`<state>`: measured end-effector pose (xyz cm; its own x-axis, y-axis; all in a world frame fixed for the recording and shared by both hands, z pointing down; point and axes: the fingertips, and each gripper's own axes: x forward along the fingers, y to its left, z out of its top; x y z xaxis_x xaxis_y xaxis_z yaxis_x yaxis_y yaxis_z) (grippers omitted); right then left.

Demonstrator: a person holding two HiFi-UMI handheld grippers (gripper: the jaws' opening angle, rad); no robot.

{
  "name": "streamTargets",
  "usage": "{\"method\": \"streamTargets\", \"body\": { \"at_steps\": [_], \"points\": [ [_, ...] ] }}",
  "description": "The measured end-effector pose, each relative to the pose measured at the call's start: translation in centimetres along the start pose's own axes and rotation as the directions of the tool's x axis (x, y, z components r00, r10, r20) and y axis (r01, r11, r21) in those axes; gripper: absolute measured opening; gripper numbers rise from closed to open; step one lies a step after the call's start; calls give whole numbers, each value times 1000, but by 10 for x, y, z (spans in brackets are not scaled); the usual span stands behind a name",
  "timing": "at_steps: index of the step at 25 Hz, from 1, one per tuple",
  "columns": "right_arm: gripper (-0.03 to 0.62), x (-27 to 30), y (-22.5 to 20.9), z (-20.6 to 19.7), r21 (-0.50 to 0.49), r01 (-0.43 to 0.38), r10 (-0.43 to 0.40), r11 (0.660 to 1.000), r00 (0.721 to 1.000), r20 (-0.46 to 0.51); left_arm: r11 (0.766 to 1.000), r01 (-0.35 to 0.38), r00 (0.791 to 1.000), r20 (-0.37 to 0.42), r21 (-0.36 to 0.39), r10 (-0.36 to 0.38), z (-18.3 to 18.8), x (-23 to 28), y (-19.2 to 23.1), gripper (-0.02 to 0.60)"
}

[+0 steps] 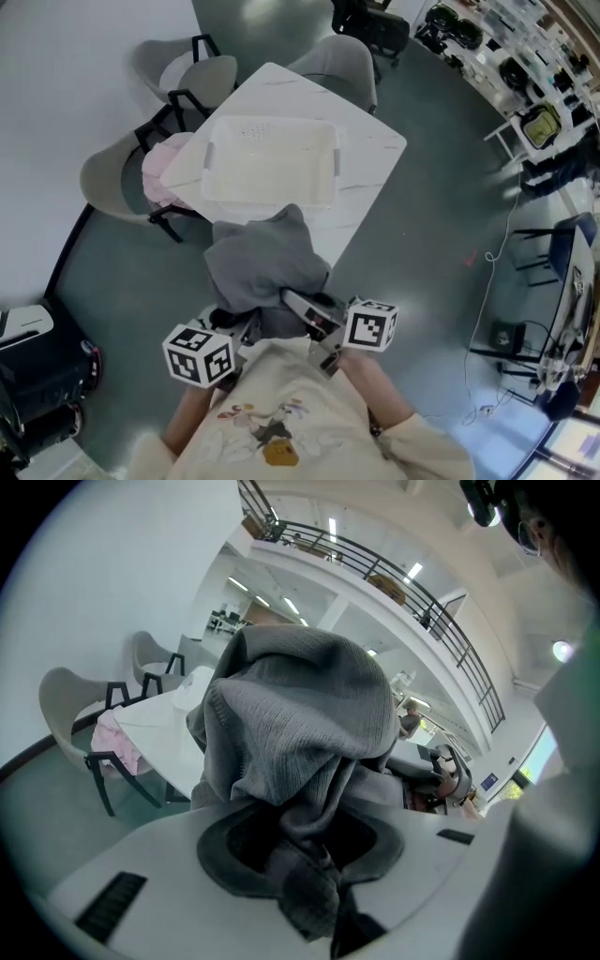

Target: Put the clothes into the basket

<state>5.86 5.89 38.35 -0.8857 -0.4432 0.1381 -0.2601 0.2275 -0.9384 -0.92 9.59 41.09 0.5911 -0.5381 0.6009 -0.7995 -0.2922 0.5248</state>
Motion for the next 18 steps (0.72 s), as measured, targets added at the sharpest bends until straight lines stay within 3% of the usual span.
{"method": "streamTargets", "body": {
  "at_steps": [11,18],
  "points": [
    [161,98,5,84,-36,42,-39,998,996,84,994,96,995,-9,59,-96,110,23,74,124],
    [161,129,7,124,-38,62,-56,997,988,142,988,121,993,-13,97,-120,161,38,95,124]
  ]
}}
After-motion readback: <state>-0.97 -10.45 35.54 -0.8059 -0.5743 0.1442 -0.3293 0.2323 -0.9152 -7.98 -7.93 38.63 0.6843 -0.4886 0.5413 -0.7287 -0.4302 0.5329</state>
